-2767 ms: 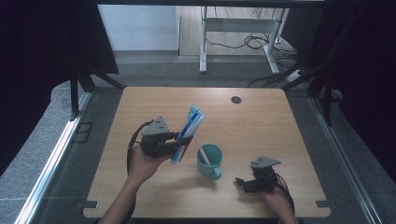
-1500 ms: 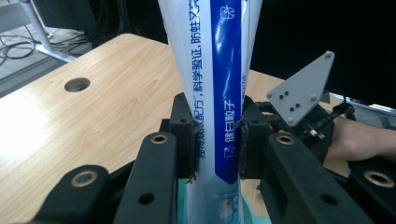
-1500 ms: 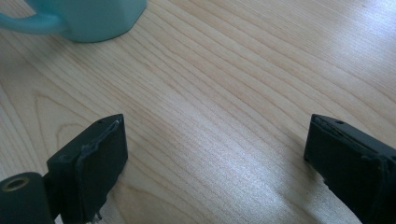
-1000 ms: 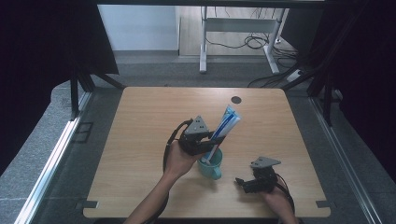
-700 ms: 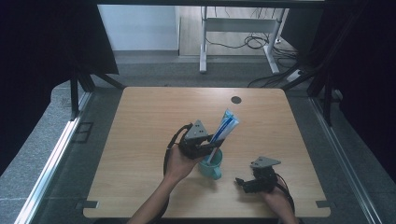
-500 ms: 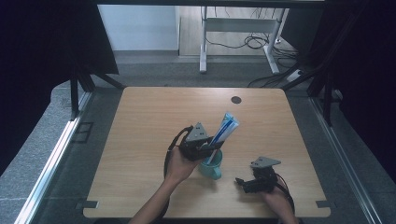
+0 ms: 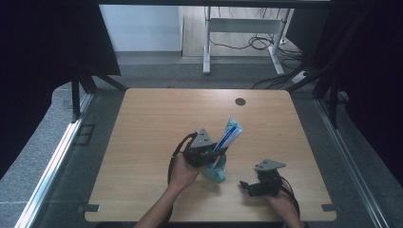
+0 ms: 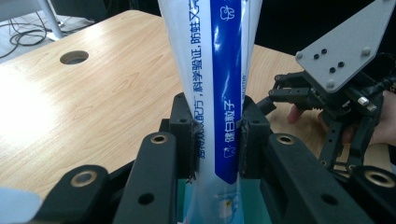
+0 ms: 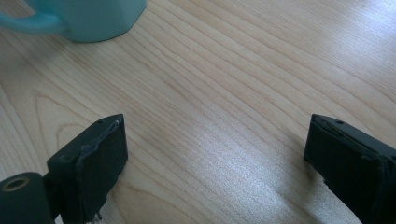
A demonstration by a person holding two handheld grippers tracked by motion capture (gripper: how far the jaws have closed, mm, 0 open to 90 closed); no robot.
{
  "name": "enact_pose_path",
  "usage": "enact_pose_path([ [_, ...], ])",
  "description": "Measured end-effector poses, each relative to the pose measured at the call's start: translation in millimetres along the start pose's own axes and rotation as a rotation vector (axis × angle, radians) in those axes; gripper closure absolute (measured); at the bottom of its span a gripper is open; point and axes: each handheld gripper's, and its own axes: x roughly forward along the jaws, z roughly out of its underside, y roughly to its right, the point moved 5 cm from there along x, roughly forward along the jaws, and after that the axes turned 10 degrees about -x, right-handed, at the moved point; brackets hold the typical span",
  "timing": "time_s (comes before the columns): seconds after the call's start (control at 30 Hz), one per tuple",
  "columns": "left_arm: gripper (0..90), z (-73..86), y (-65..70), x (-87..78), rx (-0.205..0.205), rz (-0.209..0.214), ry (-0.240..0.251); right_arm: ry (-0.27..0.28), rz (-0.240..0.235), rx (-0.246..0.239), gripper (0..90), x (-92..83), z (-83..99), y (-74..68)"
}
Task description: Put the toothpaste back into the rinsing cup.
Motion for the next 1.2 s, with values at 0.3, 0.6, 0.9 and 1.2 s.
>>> enact_pose_path([
  [0.3, 72.7, 6.1, 0.1, 4.9, -0.006, -0.006, -0.012, 0.002, 0.0, 0.003, 5.9, 0.2, -0.1, -0.2],
  [0.6, 72.5, 11.1, -0.1, 8.1, -0.015, -0.013, -0.015, 0.0, 0.0, 0.002, 6.0, 0.0, -0.1, -0.2],
  [0.9, 72.1, 15.1, -0.8, 8.7, -0.025, -0.018, -0.009, 0.002, 0.0, 0.002, 5.9, 0.2, -0.1, -0.2],
  [1.2, 70.9, 18.0, 0.8, 8.8, -0.002, -0.04, -0.022, 0.004, 0.001, 0.006, 5.9, 0.2, -0.3, -0.4],
])
